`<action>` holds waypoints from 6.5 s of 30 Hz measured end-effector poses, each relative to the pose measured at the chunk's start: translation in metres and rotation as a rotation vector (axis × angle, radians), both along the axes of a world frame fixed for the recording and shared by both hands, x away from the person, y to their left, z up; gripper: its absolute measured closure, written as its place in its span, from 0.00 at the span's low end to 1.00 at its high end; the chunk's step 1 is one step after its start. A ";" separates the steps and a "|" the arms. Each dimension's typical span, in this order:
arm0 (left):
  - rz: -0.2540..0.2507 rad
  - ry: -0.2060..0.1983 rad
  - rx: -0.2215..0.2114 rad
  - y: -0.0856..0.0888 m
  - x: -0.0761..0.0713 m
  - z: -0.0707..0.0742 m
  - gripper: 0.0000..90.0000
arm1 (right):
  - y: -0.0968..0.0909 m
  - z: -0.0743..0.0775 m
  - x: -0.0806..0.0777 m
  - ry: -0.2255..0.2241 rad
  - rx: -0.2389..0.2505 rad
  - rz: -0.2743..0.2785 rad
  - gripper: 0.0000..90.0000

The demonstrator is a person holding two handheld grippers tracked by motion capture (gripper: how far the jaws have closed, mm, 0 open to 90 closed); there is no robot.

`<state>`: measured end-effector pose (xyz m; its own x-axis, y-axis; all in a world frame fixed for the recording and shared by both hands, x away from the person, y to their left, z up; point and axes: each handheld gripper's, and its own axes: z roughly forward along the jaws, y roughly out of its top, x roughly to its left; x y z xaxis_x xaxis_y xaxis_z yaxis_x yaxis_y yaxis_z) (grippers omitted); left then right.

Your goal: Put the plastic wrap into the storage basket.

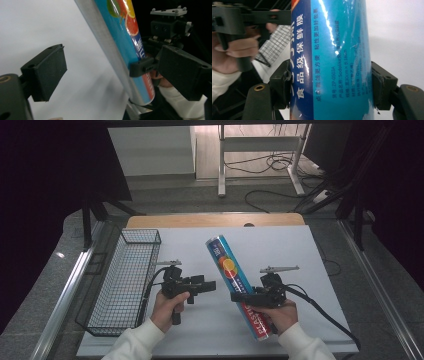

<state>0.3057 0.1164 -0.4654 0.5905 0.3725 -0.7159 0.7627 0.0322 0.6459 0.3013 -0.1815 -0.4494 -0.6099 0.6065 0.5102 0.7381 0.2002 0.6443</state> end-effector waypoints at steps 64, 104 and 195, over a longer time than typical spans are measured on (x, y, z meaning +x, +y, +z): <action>0.011 -0.013 -0.001 0.047 0.011 0.025 0.35 | -0.045 0.021 -0.009 -0.175 0.069 -0.038 0.13; 0.186 -0.078 0.341 0.190 -0.017 0.135 0.36 | -0.068 0.013 -0.001 -0.121 0.054 -0.097 0.16; 0.428 0.335 0.815 0.177 0.093 -0.017 0.36 | -0.071 -0.002 0.008 -0.069 0.029 -0.141 0.17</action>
